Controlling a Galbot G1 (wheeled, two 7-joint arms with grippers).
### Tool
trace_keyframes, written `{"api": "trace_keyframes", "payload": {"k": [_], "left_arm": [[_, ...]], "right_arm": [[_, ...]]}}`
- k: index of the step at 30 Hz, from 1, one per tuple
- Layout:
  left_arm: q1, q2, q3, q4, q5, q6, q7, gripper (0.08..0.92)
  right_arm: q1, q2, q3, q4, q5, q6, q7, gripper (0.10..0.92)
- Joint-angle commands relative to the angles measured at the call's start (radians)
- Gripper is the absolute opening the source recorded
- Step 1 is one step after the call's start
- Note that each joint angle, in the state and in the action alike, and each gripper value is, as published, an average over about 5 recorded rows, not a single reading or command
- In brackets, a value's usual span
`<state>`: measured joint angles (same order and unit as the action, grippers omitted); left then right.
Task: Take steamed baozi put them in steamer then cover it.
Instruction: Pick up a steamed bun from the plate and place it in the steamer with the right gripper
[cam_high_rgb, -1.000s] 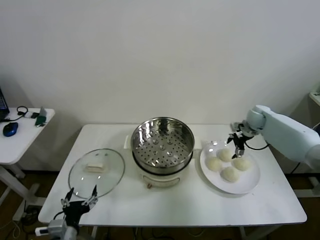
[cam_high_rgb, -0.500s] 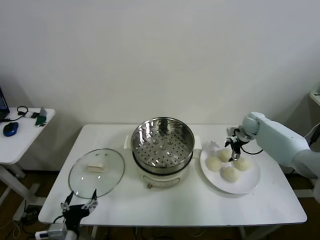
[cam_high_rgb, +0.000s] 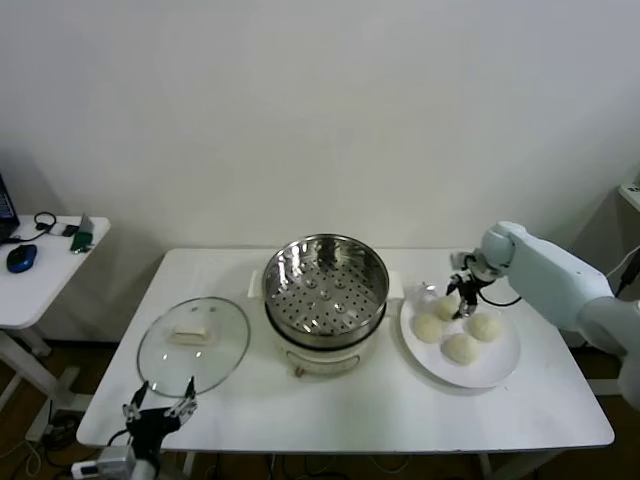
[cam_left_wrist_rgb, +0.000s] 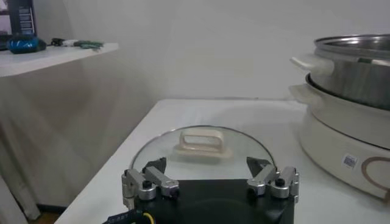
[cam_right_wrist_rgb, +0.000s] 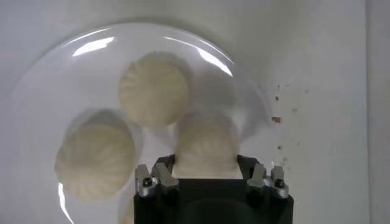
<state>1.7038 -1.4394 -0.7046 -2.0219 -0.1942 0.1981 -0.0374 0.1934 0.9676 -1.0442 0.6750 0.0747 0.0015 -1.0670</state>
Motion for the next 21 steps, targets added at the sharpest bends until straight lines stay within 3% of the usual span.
{"api": "trace_keyframes", "payload": {"k": [1,11,21], "left_arm": [[-0.002,0.001,0.001,0.002,0.001,0.0,0.0,0.823],[-0.013,0.01,0.001,-0.002,-0.001,0.004,0.0,0.823],[-0.023,0.014,-0.001,-0.007,-0.001,0.008,0.0,0.823]], "right_arm": [[0.112,-0.021,-0.11,0.071,0.05,0.021,-0.009,0.704],[0.654,-0.055,-0.449,0.439,0.223,0.143,-0.039,0.704],[0.904,0.078,-0.523,0.758,0.21,0.292,0.026,0.696]]}}
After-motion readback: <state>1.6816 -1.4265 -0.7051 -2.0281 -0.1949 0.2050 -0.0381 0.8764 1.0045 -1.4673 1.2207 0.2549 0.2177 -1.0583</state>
